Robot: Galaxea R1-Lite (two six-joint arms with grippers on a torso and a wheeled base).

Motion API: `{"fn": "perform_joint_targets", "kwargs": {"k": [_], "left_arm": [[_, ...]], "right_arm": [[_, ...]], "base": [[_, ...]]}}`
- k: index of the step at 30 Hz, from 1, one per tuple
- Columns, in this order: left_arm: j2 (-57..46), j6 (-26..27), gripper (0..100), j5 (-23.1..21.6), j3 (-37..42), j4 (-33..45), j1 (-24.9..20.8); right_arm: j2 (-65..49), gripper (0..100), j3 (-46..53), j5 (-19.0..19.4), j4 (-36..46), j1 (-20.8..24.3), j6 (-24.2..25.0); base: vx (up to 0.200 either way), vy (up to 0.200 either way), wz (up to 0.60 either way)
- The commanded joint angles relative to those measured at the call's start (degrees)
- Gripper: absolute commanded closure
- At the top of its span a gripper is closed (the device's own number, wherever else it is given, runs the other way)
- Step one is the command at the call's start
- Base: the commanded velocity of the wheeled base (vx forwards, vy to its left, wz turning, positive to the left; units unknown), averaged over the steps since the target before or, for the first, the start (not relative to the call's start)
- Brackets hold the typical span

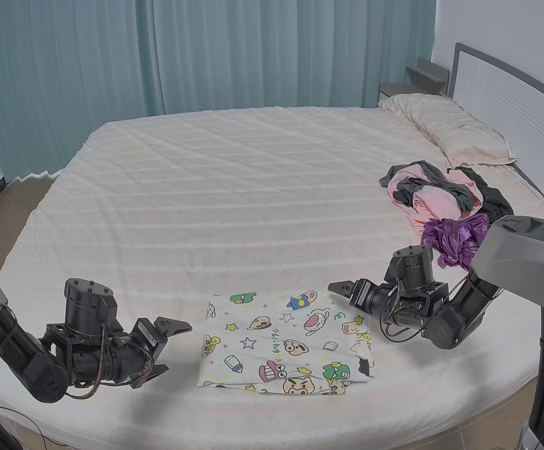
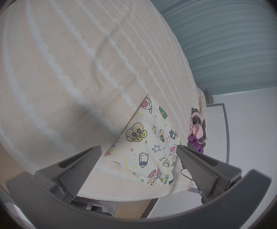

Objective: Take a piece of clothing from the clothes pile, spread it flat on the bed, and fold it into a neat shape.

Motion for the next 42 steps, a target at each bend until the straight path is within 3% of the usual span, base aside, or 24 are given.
{"fn": "perform_joint_targets", "kwargs": {"k": [1,12,34,35,42], "left_arm": [[0.2,0.0,0,0.0,0.0,0.0,0.0],[0.1,0.0,0,0.1,0.0,0.0,0.2],[-0.1,-1.4,0,0.0,-0.6,0.0,-0.1],[-0.1,-1.4,0,0.0,-0.6,0.0,-0.1],[0.0,-1.4,0,0.0,-0.6,0.0,-0.1]], "right_arm": [[-0.1,0,0.0,-0.1,-0.1,0.3,0.0],[-4.6,0,1.2,-1.1,0.3,1.1,0.0],[1.4,0,-2.3,-0.8,0.4,1.3,0.0],[1.5,100,-2.4,-0.8,0.4,1.1,0.0],[2.5,100,-3.3,-0.8,-0.2,-1.5,0.0]], "base": [[0.000,0.000,0.00],[0.000,0.000,0.00],[0.000,0.000,0.00],[0.000,0.000,0.00],[0.000,0.000,0.00]]}}
